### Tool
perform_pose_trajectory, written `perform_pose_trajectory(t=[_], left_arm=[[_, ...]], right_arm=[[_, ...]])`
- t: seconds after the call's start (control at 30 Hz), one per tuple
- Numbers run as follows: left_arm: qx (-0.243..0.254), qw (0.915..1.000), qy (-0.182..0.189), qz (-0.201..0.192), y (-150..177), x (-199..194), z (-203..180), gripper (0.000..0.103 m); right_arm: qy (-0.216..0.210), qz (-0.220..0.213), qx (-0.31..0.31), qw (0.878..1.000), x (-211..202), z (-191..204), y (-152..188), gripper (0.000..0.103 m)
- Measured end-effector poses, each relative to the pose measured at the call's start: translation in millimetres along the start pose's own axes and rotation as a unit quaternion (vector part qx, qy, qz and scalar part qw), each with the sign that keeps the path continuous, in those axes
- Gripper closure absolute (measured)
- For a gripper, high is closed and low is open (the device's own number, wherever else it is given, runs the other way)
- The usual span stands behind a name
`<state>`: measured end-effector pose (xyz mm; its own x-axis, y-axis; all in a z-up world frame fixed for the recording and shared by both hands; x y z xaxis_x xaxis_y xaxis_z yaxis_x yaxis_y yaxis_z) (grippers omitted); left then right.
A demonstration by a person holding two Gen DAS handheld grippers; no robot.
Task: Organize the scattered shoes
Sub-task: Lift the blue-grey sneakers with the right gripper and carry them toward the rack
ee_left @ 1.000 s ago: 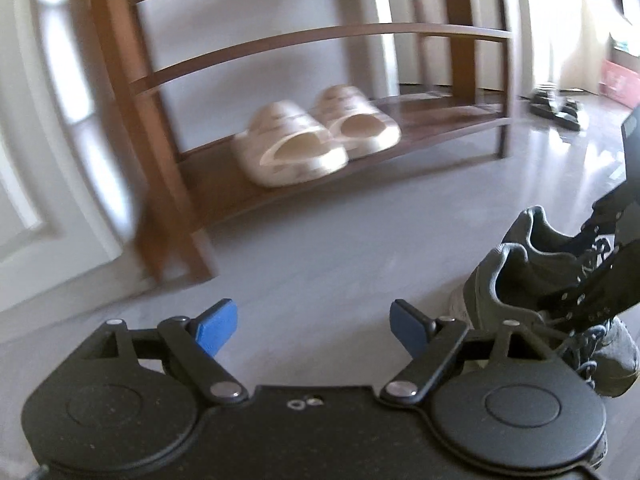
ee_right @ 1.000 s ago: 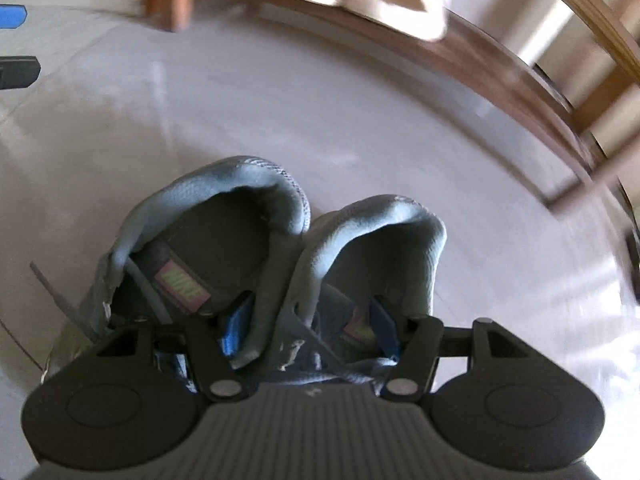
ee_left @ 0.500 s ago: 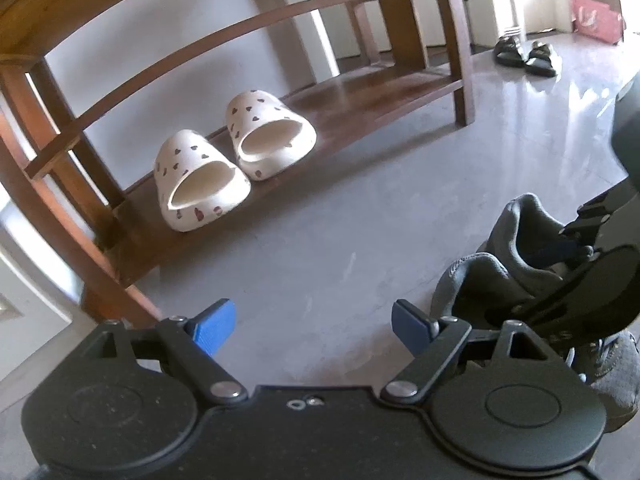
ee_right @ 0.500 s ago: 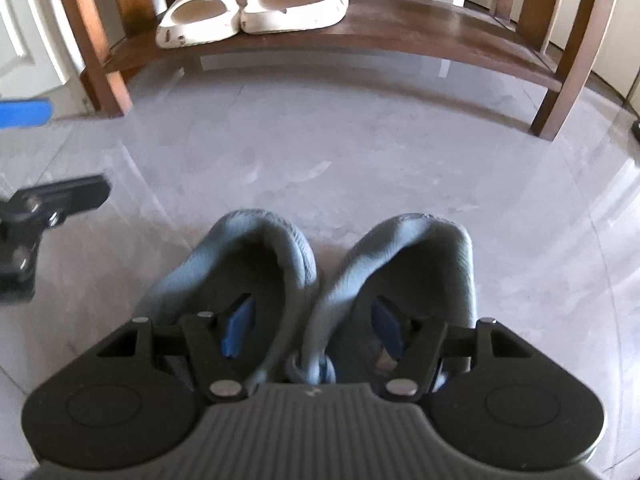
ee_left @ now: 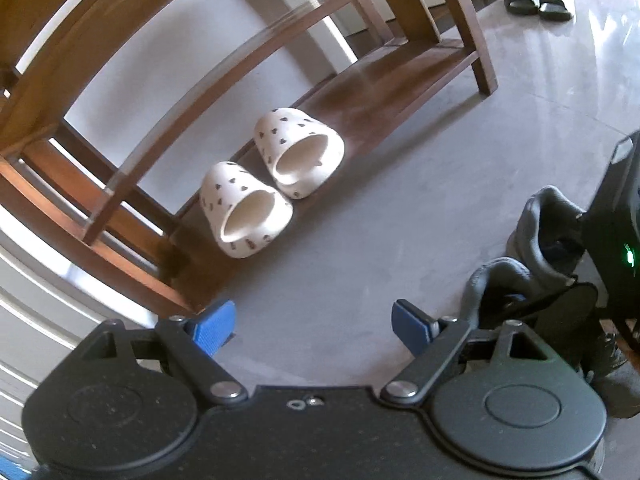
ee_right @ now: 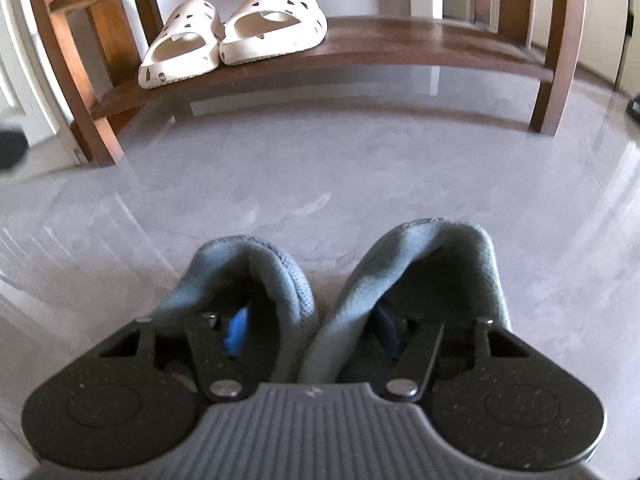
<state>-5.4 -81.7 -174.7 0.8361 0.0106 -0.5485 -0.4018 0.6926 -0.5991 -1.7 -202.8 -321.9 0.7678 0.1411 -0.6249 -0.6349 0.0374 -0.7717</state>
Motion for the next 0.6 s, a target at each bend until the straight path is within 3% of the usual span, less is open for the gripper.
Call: perform_pose_trajectory(t=[0.13,0.27,0.6], left_arm=[[-0.004,0.9999,0.009,0.002,1.8,14.7,-4.6,0.015],[-0.042,0.9983,0.037,0.016,8.8,33.4,-10.7,0.015],[-0.091,0.9936,0.062,0.023,17.9,59.0,-10.5,0.014]], right_arm=[[0.017,-0.013,0.001,1.000,3.8,2.1,-1.7,0.046],[0.030,-0.029,-0.004,0.999,2.3,5.5,0.8,0.051],[0.059,-0.064,0.046,0.995,-9.9,-7.5,0.1,0.059]])
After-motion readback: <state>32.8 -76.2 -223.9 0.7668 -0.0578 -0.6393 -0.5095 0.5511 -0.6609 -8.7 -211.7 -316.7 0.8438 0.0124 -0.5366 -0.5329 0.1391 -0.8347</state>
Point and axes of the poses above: each gripper's, at about its wrist camera, not at the fingertips, and x roughly the way its jaws point, z to its left, y to its underside, the point moved 6 cm from there along x, roughly the way its jaws point, and after that the axes turned 9 degrees about -z, right-handed, at the moved point
